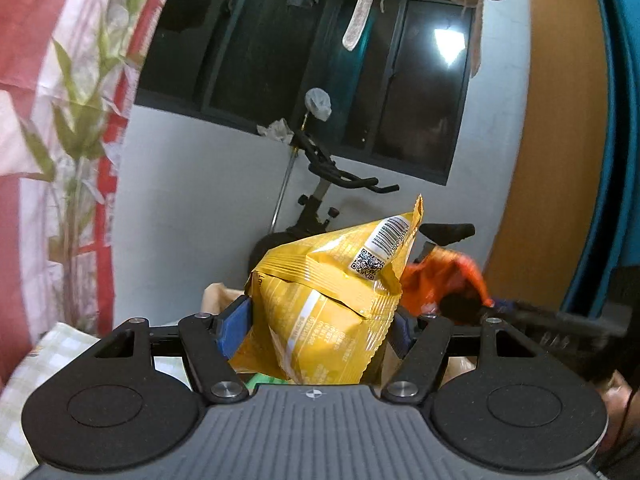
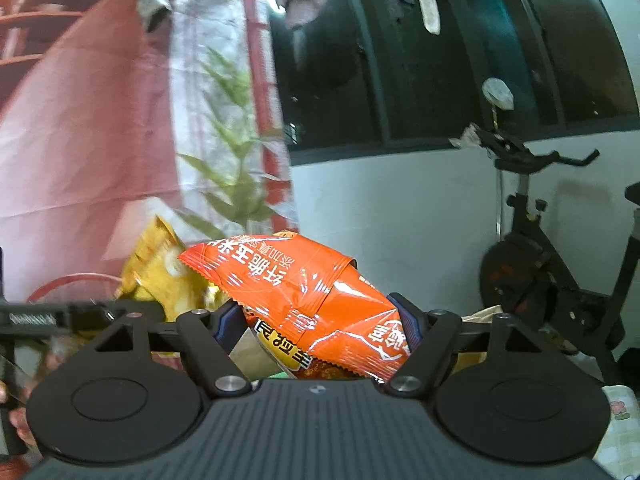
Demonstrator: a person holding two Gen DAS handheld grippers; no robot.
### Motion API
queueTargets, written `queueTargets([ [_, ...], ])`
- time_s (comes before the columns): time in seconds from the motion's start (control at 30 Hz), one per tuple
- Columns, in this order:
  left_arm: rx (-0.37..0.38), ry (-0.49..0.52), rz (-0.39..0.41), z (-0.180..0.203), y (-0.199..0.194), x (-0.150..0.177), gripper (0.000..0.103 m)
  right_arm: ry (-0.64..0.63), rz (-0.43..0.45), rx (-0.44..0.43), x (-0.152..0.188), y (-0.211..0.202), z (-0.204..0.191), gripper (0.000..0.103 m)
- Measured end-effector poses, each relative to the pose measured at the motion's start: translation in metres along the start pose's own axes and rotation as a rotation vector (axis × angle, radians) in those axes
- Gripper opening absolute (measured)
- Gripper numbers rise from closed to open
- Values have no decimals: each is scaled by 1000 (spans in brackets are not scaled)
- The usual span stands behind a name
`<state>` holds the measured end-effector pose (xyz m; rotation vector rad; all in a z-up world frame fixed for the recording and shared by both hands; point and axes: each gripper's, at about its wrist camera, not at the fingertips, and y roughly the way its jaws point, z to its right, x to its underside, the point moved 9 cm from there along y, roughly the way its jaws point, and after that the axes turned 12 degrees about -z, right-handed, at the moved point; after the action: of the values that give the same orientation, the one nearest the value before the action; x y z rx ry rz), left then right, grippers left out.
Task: Organize snacks
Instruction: 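Lift the yellow chip bag with the left tool while the right tool lifts the orange packet, then drop the yellow bag and orange packet into the box, opening both tools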
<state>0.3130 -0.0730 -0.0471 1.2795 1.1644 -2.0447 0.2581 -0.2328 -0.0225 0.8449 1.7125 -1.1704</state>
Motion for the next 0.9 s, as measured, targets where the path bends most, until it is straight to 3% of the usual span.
queueTargets([
  [0.2, 32, -36, -71, -4, 53, -17, 72, -24, -79, 81, -5, 52, 31, 75],
  [0.4, -30, 12, -145, -9, 98, -12, 72, -26, -176, 134, 13, 90, 58, 75],
  [0.67, -74, 9, -228, -28, 126, -4, 74, -54, -267, 145, 30, 113, 70, 76],
  [0.83, -83, -24, -244, -36, 128, -3, 94, -68, -316, 156, 34, 119, 70, 79],
  [0.9, -81, -41, -246, -38, 126, -4, 96, -76, -335, 154, 34, 120, 68, 80],
])
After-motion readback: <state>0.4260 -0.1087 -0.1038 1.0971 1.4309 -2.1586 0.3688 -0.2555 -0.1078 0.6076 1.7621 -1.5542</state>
